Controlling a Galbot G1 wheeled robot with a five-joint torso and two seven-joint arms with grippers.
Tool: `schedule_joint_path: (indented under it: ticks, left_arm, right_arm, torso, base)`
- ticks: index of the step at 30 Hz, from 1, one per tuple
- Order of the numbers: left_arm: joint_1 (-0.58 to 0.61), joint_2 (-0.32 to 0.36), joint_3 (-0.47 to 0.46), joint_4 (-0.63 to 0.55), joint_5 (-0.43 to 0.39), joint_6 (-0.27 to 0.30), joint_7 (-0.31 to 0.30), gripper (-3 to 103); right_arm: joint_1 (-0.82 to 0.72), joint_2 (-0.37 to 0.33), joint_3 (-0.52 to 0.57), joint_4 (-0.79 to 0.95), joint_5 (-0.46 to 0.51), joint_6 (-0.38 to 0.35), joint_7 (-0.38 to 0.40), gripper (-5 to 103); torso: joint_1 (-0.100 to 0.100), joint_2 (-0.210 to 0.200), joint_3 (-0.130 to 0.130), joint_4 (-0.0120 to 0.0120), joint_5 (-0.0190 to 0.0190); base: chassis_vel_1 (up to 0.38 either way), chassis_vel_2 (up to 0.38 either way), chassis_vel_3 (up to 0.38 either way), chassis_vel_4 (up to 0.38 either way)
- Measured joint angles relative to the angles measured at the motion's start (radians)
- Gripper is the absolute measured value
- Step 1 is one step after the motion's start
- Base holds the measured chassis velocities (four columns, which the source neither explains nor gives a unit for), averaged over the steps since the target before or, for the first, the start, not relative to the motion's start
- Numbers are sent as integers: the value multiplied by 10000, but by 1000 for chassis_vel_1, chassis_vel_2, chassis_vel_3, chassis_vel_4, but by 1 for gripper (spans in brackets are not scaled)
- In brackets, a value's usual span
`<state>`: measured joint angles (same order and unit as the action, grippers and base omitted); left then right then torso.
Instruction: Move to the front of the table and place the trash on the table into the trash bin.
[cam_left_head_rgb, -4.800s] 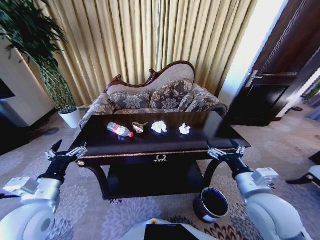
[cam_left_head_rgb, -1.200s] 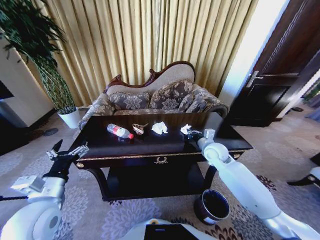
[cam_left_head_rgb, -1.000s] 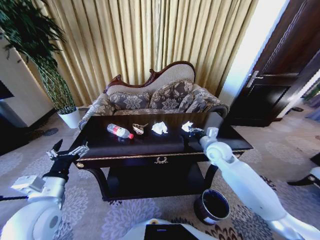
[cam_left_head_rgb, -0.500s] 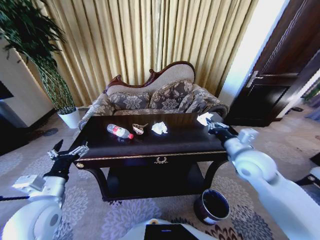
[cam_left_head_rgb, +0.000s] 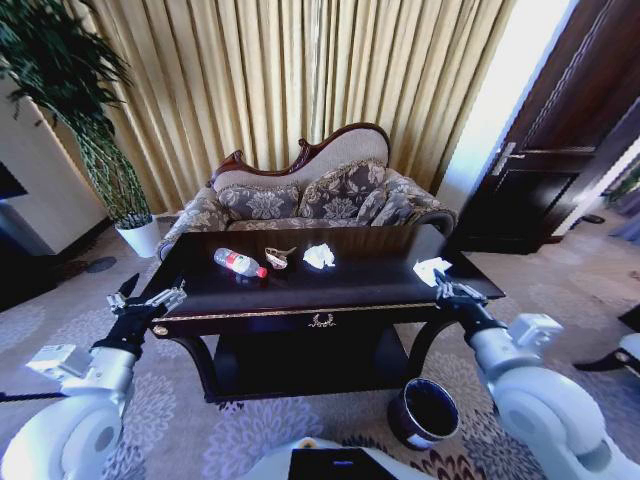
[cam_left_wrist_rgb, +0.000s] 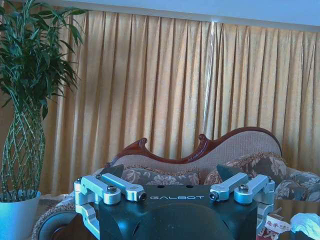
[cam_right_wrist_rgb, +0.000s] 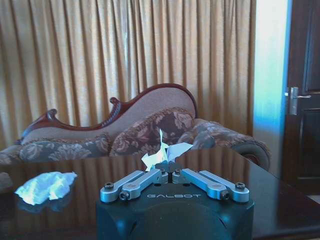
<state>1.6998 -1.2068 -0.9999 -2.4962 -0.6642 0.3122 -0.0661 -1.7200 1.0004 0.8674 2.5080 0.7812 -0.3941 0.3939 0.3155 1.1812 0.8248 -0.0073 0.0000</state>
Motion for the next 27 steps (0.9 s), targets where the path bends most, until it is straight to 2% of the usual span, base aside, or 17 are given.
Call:
schedule_joint_path:
  ticks: [10,21,27]
  left_arm:
    - [67,-104,-101,-37,-6,-20,9,100]
    - [132,-110,-260,-40,-69,-30,117,100]
    - [141,-93,-258,-14,-79,-31,203,100]
  right_arm:
    - [-376,331,21,-40,-473,249,-72,0]
    - [-365,387,-98,-63,-615,357,-149,0]
    - [-291,125,-364,-67,-685,650,-749,0]
  torso:
    - [0,0,0,-1,0]
    - [2,-2,1,-1,0]
    - [1,-2,1,-1,0]
  base:
    - [0,0,0,0]
    - [6,-9,-11,6]
    - [49,-53,-40,46]
